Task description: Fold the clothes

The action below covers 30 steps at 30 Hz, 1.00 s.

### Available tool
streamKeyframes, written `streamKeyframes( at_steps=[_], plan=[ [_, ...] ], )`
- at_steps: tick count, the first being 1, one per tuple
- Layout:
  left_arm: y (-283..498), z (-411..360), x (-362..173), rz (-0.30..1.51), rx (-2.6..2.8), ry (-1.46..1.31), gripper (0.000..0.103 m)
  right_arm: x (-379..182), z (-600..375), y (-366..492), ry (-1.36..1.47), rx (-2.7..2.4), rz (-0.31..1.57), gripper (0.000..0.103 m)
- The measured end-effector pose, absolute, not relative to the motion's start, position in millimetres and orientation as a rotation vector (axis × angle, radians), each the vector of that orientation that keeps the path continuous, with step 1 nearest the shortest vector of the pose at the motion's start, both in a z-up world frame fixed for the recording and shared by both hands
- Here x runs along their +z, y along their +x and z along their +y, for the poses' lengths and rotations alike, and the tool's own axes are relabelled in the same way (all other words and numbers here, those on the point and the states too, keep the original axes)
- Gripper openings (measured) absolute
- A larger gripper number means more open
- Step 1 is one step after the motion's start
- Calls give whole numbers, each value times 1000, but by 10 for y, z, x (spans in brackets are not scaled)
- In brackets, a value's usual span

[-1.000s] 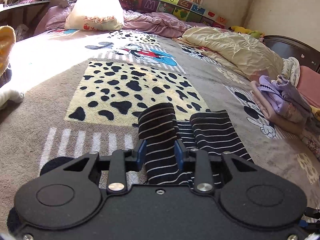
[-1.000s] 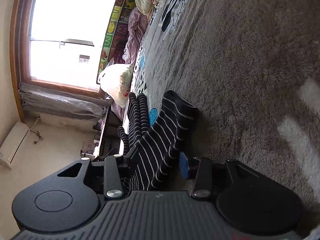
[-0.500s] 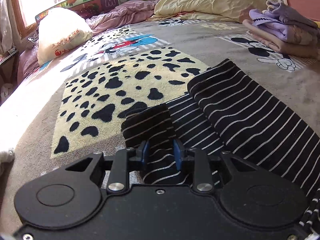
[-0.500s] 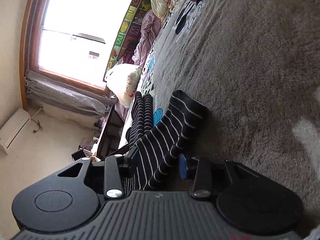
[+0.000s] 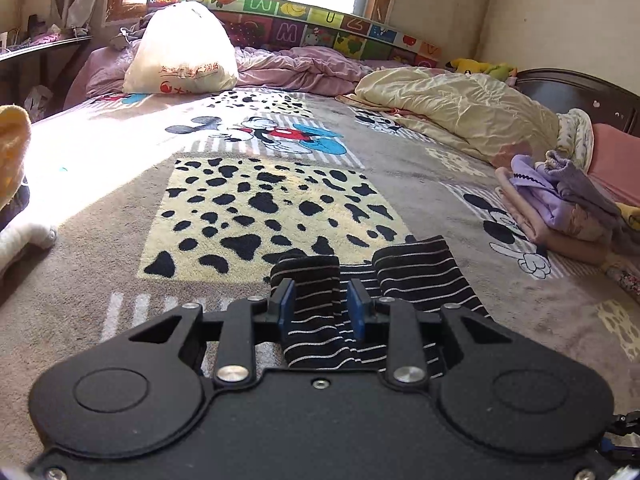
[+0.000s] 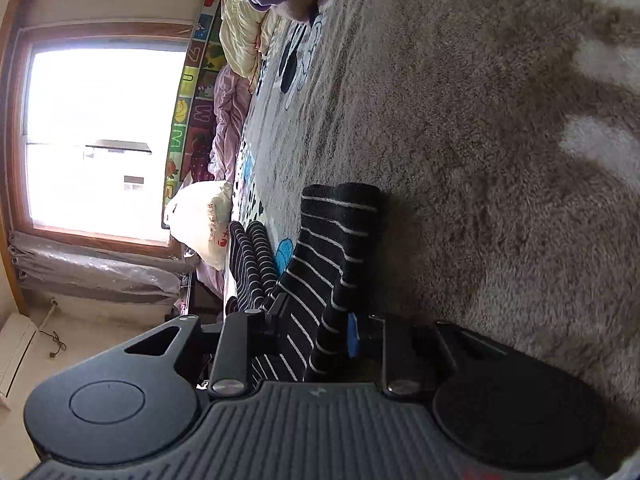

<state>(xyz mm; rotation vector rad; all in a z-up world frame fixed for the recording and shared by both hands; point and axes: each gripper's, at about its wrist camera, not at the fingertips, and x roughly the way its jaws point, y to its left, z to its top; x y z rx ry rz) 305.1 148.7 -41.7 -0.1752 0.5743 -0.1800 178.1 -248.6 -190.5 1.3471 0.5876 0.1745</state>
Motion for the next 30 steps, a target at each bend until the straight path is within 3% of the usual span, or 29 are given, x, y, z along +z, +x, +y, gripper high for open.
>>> streamKeyframes(
  at_steps=[2,18,24,30],
  plan=[
    [2888,1556,-366,568,-176,-191,27,-1943,-2462,1822,1335,193,566,4],
    [1995,1398,-751,659,-347,-79,27,-1055,-2538,1348,1061,505,331,6],
    [1918,1216,-1015,754,-426,64,27,-1380,-2599,1361,1018,354,458,6],
    [1842,1357,-811,632,-399,16,27,-1364,-2632,1251,1017,340,432,6]
  ],
)
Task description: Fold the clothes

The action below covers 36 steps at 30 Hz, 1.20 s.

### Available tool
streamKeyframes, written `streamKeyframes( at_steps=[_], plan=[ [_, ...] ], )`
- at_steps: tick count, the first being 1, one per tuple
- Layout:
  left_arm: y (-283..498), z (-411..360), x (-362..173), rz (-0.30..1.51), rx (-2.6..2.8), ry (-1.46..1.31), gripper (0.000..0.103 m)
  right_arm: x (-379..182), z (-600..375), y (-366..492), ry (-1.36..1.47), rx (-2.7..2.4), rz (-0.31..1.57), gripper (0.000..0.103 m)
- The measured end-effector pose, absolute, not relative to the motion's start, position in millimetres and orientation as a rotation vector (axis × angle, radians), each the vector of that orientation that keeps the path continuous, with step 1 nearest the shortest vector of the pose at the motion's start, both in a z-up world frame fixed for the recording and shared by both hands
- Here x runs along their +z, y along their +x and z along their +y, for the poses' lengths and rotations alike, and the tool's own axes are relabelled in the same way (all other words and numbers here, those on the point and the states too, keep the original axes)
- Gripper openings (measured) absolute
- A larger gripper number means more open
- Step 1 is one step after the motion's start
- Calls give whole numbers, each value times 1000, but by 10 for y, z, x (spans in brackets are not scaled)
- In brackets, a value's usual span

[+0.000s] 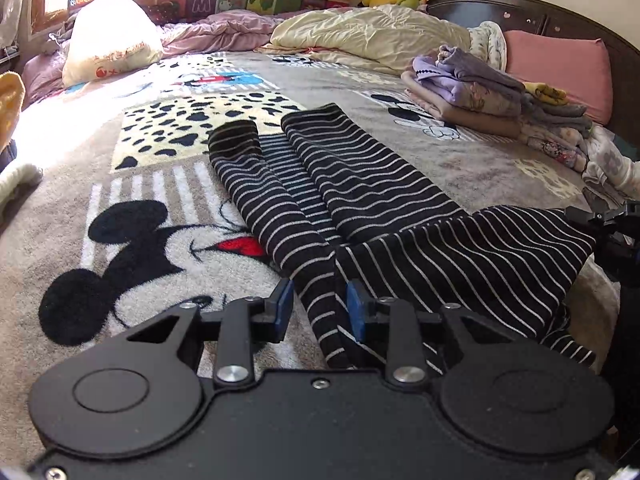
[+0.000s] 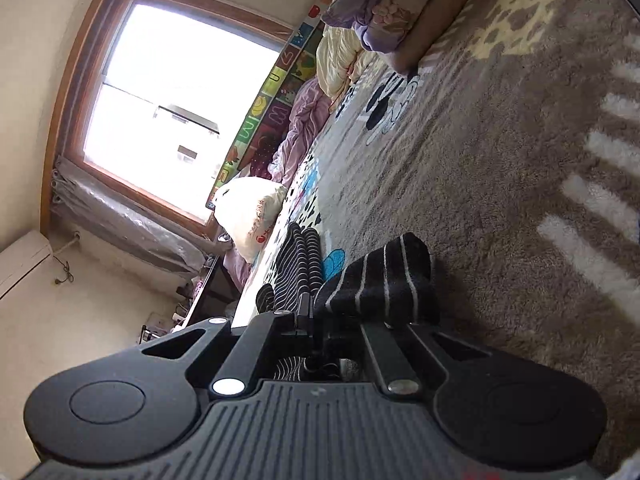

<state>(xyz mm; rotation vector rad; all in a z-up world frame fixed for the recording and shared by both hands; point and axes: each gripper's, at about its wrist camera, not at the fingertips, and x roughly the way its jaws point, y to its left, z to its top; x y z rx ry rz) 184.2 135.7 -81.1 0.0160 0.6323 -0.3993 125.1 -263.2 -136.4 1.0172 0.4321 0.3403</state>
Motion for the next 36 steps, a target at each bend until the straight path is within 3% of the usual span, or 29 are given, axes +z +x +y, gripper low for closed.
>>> streamKeyframes(
  at_steps=[5,9,15,19,26,30,36],
  plan=[
    [1925,1256,-833,594,-417,-6,27,-1448,-2554,1264,952,318,479,6],
    [2093,1115,-1004,740,-436,82,27,-1554,-2650,1274,989,293,508,6],
    [2260,1276,-746,605,-392,-15,27,-1666,-2608,1312,993,302,538,6],
    [2663,1130,-997,764,-391,65,27,-1747,-2634,1307,1004,287,563,6],
    [3079,1256,-794,608,-358,-21,27,-1786,-2603,1314,1002,293,582,6],
    [3436,1224,-870,575,-315,26,12,-1788,-2619,1308,1008,301,589,5],
    [3857,1187,-992,668,-309,73,12,-1786,-2619,1294,1002,296,596,4]
  ],
)
